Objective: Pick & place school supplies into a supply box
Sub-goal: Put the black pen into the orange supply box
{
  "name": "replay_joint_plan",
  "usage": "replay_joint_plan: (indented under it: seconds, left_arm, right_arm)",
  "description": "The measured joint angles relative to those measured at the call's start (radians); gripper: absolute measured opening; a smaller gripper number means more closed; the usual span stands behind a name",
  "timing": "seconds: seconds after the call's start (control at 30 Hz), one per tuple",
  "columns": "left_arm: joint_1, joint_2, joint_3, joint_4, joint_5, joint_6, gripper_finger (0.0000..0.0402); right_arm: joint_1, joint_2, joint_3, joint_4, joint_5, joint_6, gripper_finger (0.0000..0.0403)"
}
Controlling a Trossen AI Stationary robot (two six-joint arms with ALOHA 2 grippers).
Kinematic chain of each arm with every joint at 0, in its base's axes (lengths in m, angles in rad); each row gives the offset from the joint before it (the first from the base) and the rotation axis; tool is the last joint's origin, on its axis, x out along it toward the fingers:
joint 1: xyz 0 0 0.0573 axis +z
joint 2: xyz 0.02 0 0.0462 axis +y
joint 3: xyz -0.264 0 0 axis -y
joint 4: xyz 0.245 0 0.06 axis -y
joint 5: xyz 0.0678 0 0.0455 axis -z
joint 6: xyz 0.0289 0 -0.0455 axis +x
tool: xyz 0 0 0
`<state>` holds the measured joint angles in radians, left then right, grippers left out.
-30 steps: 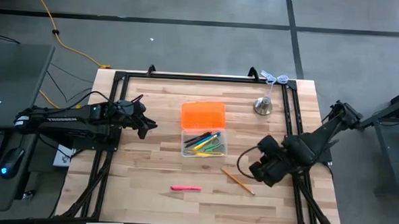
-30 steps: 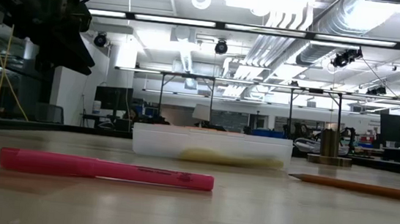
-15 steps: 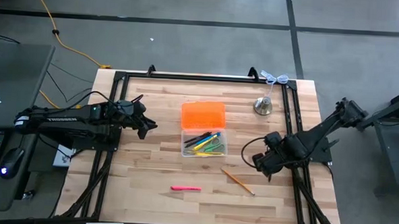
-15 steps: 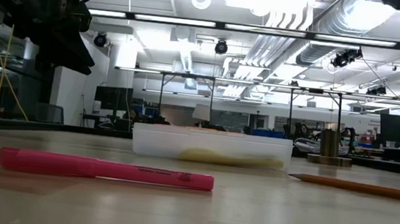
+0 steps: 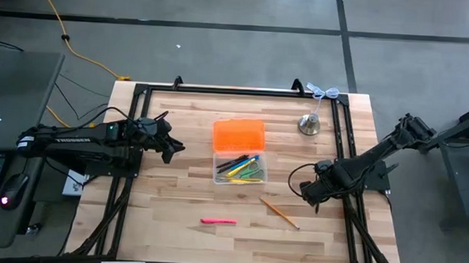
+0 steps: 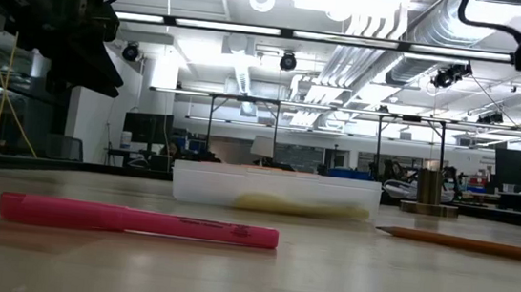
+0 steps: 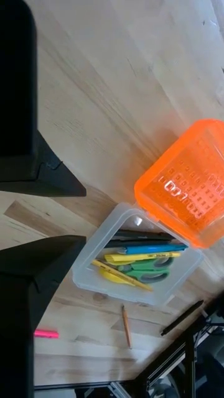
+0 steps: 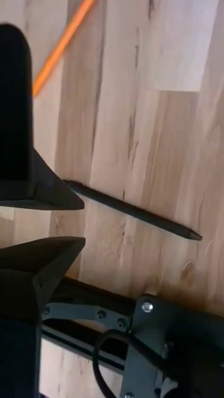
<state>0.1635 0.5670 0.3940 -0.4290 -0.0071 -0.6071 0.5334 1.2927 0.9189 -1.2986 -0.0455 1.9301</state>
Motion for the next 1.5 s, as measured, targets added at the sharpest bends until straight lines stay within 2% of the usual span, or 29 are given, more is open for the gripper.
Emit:
replay_joint_plan:
  seconds: [0.37, 0.67, 0.87, 1.2, 1.5]
  left_arm:
    - [0.0, 0.0, 0.0, 0.012, 0.0, 0.0, 0.014]
    - [0.0, 0.0, 0.0, 0.009, 0.0, 0.0, 0.014]
    - [0.0, 0.0, 0.0, 0.008, 0.0, 0.0, 0.014]
    - [0.0, 0.0, 0.0, 0.007, 0.0, 0.0, 0.014]
    - [0.0, 0.0, 0.0, 0.008, -0.002, 0.008, 0.014]
  right_arm:
    - [-0.046, 0.0, -0.109, 0.128, -0.014, -0.004, 0.0081]
    - [-0.077, 0.0, -0.248, 0.351, -0.044, 0.0, 0.0092]
    - [-0.11, 0.0, -0.268, 0.344, -0.088, -0.019, 0.0103]
    - [-0.122, 0.001, -0.28, 0.326, -0.056, -0.02, 0.0104]
    - [-0.124, 0.0, -0.404, 0.492, -0.093, 0.007, 0.0104]
